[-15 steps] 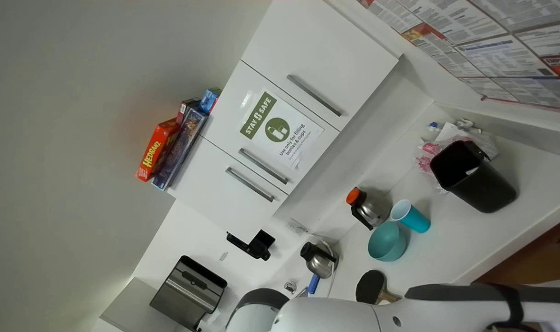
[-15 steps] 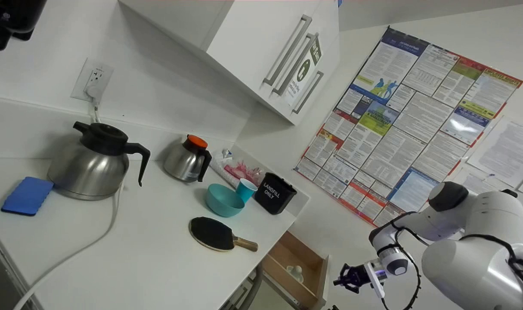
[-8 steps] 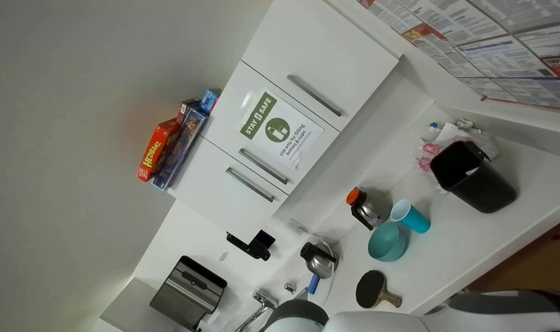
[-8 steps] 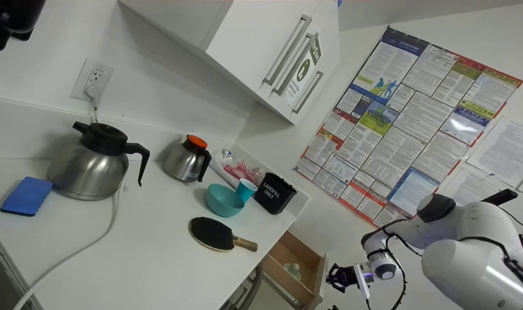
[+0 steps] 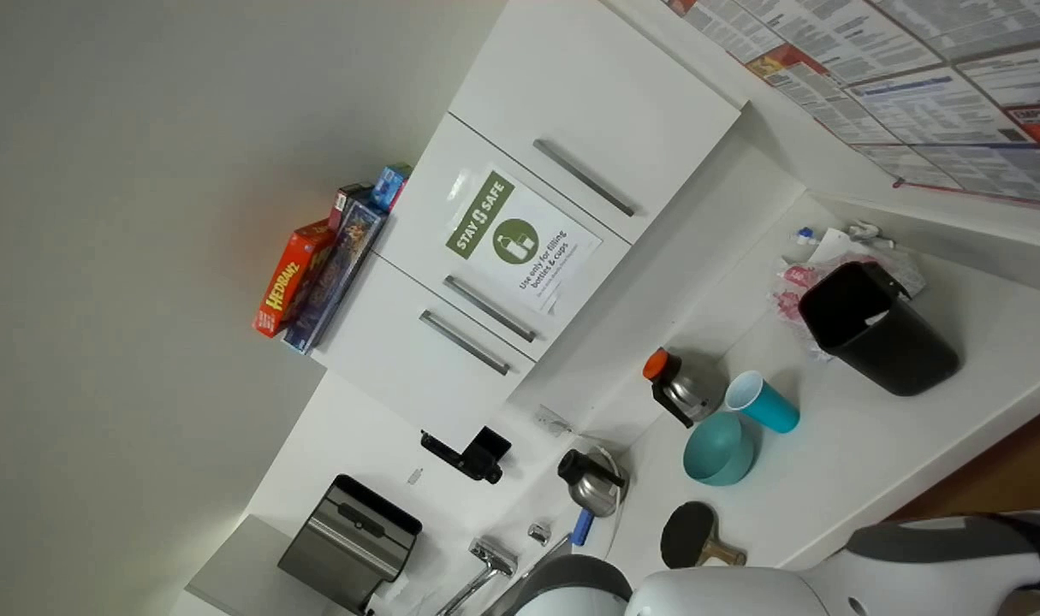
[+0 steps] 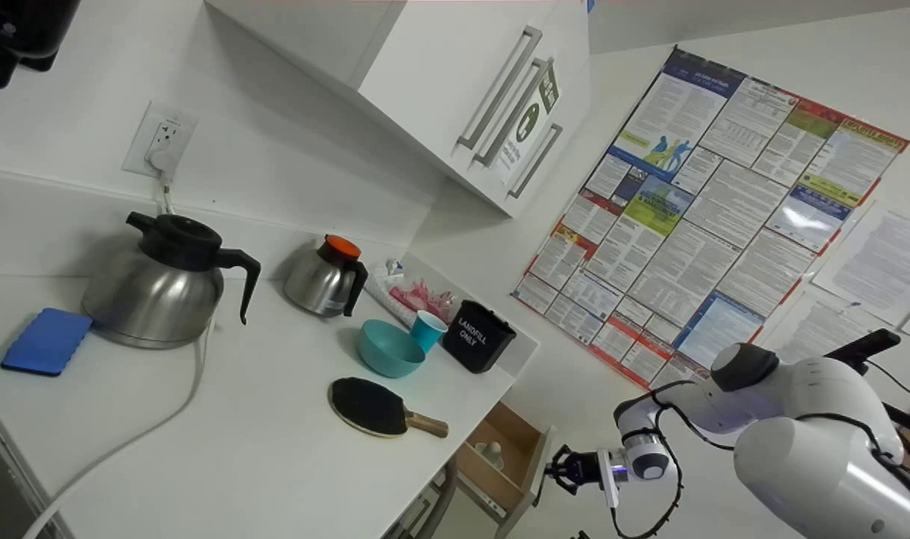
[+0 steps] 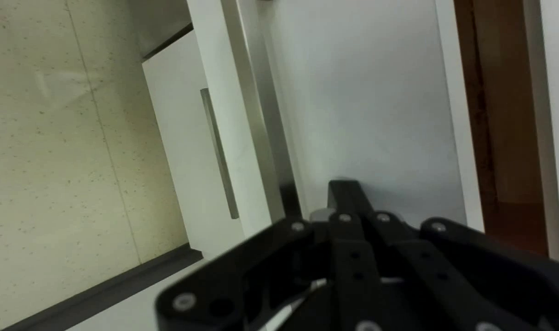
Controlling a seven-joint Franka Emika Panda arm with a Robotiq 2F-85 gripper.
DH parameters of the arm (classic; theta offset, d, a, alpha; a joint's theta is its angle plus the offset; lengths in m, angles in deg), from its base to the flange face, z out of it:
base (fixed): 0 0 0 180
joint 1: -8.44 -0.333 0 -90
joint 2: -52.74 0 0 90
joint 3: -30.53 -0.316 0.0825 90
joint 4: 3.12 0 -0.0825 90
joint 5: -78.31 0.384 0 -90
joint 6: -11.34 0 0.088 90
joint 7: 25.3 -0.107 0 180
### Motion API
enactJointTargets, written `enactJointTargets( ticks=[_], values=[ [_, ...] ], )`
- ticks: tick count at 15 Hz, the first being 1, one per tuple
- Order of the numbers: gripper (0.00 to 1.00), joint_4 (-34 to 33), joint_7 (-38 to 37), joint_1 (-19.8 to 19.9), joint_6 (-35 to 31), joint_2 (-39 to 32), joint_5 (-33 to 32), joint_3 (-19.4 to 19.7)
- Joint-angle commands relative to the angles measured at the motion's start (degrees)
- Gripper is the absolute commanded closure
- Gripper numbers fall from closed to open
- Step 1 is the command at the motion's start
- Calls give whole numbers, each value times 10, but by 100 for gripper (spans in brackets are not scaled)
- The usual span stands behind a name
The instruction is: Put the white object in the open drawer and close the drawer, pour the contents of the blue cup into the blue bowl
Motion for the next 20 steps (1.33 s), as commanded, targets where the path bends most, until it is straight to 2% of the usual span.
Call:
enactJointTargets(
  ticks=[1, 11, 16, 17, 19, 20],
  values=[
    [100, -36, -25, -37, 14, -20, 26, -9],
    [100, -138, -84, -163, 8, -82, 75, -4],
    [100, -192, -86, -193, -6, -118, 92, 0],
    [100, -107, -48, -173, -24, -70, 98, -18],
    [100, -27, -7, -167, -46, -21, 104, -9],
    [100, -10, -2, -170, -46, -4, 104, 5]
  ],
)
